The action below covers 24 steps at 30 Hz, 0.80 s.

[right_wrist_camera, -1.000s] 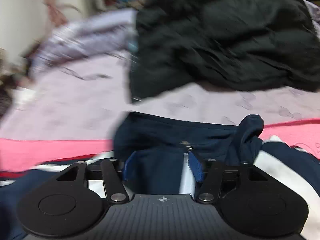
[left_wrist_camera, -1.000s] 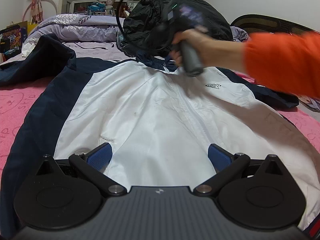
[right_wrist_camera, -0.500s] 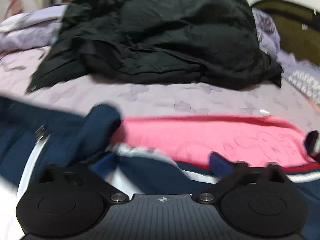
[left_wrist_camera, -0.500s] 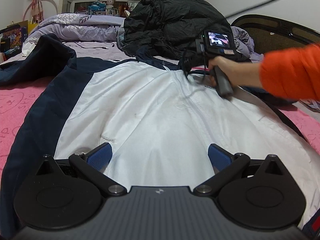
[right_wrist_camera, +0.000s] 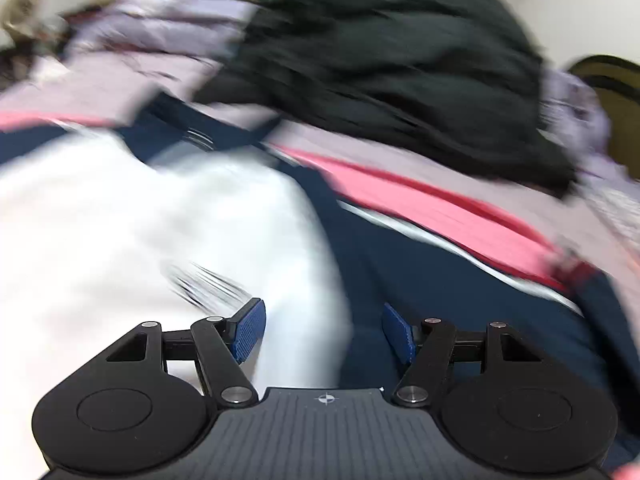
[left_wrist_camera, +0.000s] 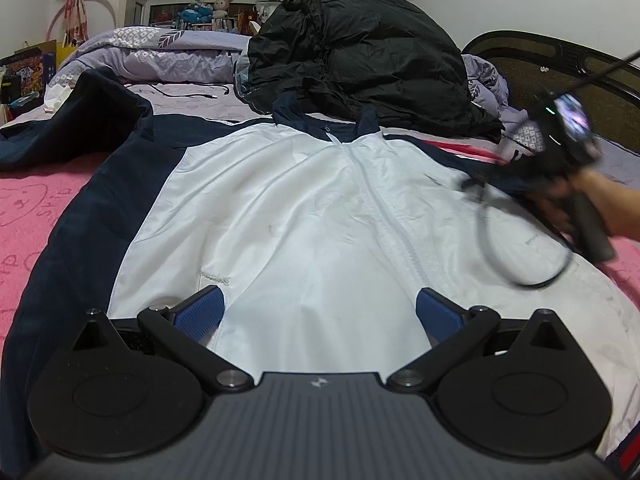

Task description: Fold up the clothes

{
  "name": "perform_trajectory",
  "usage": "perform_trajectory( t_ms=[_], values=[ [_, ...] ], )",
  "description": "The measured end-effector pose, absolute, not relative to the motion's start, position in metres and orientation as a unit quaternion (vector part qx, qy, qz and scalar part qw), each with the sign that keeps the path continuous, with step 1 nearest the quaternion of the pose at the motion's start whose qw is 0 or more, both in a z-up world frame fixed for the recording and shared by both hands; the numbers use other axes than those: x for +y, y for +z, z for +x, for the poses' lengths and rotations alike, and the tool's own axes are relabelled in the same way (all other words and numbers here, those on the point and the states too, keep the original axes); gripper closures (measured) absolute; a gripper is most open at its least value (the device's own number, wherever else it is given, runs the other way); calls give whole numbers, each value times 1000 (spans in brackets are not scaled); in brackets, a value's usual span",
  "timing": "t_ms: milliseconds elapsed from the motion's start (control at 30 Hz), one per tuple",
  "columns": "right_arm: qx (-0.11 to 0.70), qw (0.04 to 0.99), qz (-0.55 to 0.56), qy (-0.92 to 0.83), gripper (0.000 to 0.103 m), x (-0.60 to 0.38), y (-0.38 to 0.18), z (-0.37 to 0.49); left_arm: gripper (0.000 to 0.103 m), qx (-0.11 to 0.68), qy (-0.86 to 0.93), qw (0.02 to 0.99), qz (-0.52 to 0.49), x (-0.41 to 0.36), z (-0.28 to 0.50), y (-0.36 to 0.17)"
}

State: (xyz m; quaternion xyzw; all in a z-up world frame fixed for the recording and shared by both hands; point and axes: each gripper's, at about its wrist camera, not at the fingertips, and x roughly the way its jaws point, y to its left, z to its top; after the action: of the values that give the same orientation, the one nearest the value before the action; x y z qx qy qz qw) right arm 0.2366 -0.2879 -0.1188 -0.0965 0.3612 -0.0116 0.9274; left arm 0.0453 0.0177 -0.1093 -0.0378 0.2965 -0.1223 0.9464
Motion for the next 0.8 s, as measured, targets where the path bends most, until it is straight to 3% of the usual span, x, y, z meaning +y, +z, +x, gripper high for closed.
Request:
perform_trajectory(
  t_ms=[33, 67, 233, 300, 400, 533, 600, 700, 800],
  values=[
    [367, 927, -70, -31, 20, -316, -118, 234, 0, 297, -122, 946, -36, 17, 45, -109],
    [376, 924, -43, -60, 19, -344, -117, 233, 0, 297, -123, 946, -34, 17, 45, -109],
    [371, 893, -33, -254, 45, -450, -101, 222, 0, 298, -122, 946, -30, 16, 45, -109],
    [339, 908, -36, -245, 45, -461, -90, 216, 0, 298, -122, 946, -30, 16, 44, -109],
    [318, 914, -116, -223, 36, -440, -92, 234, 0, 299, -120, 946, -27, 15, 44, -109],
    [351, 915, -123, -153, 40, -429, -107, 273, 0, 301, -118, 946, -22, 14, 45, -109],
    [349, 906, -122, -206, 41, -453, -106, 285, 0, 302, -117, 946, -21, 13, 45, -109],
    [331, 889, -34, -314, 45, -526, -87, 276, 0, 303, -114, 946, -14, 11, 44, -109],
    [280, 860, 198, -378, 48, -615, -70, 235, 0, 303, -115, 946, -14, 12, 44, -109]
  ],
)
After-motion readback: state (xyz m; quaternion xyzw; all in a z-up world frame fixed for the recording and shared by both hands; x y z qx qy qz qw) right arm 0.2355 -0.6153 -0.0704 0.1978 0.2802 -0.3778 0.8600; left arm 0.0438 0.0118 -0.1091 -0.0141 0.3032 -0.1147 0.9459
